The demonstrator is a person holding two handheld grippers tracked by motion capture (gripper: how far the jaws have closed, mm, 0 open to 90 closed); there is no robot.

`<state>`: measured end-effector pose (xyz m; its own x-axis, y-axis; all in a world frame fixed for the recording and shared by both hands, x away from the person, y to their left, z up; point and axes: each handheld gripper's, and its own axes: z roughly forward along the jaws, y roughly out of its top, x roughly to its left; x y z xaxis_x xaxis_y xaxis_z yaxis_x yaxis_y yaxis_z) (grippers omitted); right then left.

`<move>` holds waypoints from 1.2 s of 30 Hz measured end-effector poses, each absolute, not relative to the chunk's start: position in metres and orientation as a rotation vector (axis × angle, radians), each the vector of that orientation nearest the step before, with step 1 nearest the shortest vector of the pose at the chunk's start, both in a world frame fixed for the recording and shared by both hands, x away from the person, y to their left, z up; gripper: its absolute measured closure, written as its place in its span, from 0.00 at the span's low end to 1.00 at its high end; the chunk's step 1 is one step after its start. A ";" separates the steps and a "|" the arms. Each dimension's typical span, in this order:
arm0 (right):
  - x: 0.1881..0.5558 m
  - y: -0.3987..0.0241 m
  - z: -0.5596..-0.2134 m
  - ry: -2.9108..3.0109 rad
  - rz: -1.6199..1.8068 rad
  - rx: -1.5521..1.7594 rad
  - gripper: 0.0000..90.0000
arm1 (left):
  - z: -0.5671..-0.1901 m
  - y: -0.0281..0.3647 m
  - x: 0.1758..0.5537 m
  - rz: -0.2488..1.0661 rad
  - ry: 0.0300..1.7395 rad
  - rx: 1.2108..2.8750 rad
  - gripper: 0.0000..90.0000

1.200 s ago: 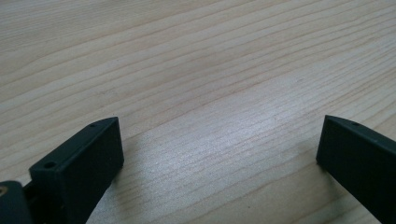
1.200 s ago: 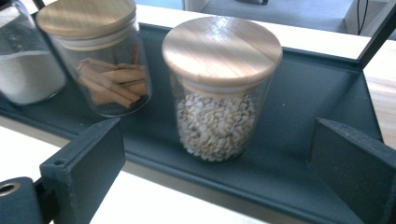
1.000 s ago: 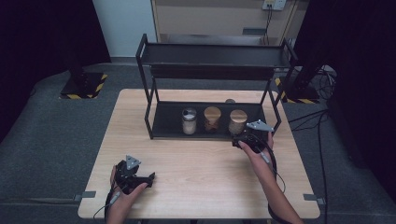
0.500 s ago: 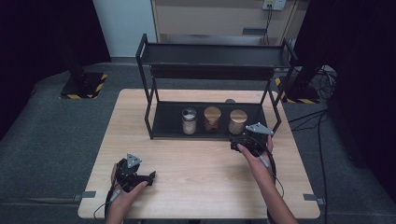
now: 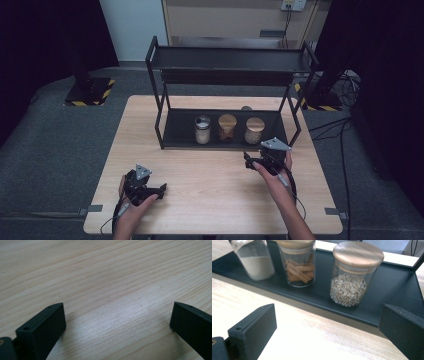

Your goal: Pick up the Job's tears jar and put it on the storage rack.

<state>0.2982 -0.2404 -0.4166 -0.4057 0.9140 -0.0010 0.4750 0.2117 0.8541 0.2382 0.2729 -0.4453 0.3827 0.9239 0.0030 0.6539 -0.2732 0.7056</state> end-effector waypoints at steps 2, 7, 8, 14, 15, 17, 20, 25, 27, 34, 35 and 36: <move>0.297 -0.242 -0.417 1.977 1.109 1.279 0.02 | -0.445 0.273 0.238 0.561 1.350 2.024 0.00; 0.284 -0.249 -0.422 1.990 1.128 1.266 0.02 | -0.445 0.273 0.238 0.562 1.350 2.024 0.00; 0.284 -0.249 -0.422 1.990 1.128 1.266 0.02 | -0.445 0.273 0.238 0.562 1.350 2.024 0.00; 0.273 -0.259 -0.426 1.993 1.142 1.272 0.02 | -0.445 0.273 0.238 0.562 1.351 2.024 0.00; 0.271 -0.260 -0.427 1.994 1.142 1.275 0.02 | -0.445 0.273 0.238 0.562 1.351 2.024 0.00; 0.268 -0.262 -0.428 1.992 1.146 1.278 0.02 | -0.445 0.273 0.238 0.562 1.350 2.024 0.00; 0.262 -0.267 -0.430 1.993 1.151 1.283 0.02 | -0.445 0.273 0.238 0.562 1.351 2.024 0.00; 0.256 -0.270 -0.433 1.999 1.146 1.278 0.02 | -0.445 0.273 0.238 0.562 1.351 2.024 0.00; 0.254 -0.270 -0.434 2.001 1.144 1.279 0.02 | -0.445 0.273 0.238 0.562 1.351 2.024 0.00; 0.247 -0.271 -0.436 2.021 1.143 1.262 0.02 | -0.445 0.273 0.238 0.562 1.351 2.024 0.00; 0.246 -0.271 -0.436 2.026 1.144 1.256 0.02 | -0.445 0.273 0.238 0.562 1.351 2.024 0.00; 0.243 -0.271 -0.437 2.030 1.145 1.250 0.02 | -0.445 0.273 0.238 0.562 1.351 2.024 0.00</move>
